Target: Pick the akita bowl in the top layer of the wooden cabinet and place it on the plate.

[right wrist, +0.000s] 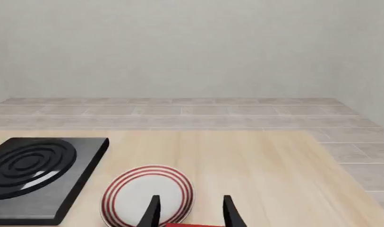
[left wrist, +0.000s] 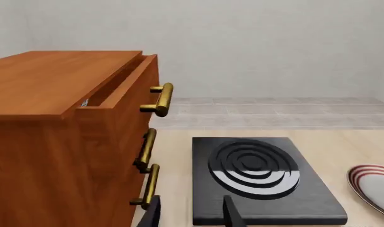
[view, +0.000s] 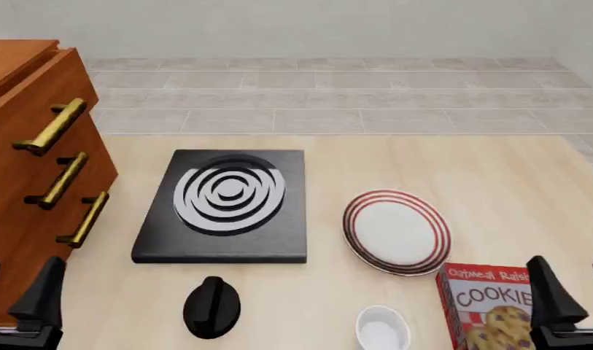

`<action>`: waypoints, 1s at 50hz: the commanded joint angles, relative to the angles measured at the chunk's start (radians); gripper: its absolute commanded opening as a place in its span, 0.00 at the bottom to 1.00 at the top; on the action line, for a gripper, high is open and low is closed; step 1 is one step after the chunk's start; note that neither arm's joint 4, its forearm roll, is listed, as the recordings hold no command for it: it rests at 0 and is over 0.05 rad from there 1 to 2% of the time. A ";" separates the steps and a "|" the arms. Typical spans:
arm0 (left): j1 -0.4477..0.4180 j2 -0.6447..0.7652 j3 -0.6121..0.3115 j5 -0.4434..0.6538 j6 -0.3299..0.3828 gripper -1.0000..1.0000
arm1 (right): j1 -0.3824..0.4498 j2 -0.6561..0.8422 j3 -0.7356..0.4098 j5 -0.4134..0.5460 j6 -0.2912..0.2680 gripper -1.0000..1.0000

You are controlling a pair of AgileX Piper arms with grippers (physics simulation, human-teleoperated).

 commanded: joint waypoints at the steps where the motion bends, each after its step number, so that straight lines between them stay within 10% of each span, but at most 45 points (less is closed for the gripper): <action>1: -0.005 0.005 -0.003 -0.001 0.007 1.00 | 0.000 0.004 -0.003 0.001 0.000 1.00; 50: -0.083 0.214 -0.345 0.160 0.080 1.00 | -0.003 0.005 -0.001 -0.004 0.000 1.00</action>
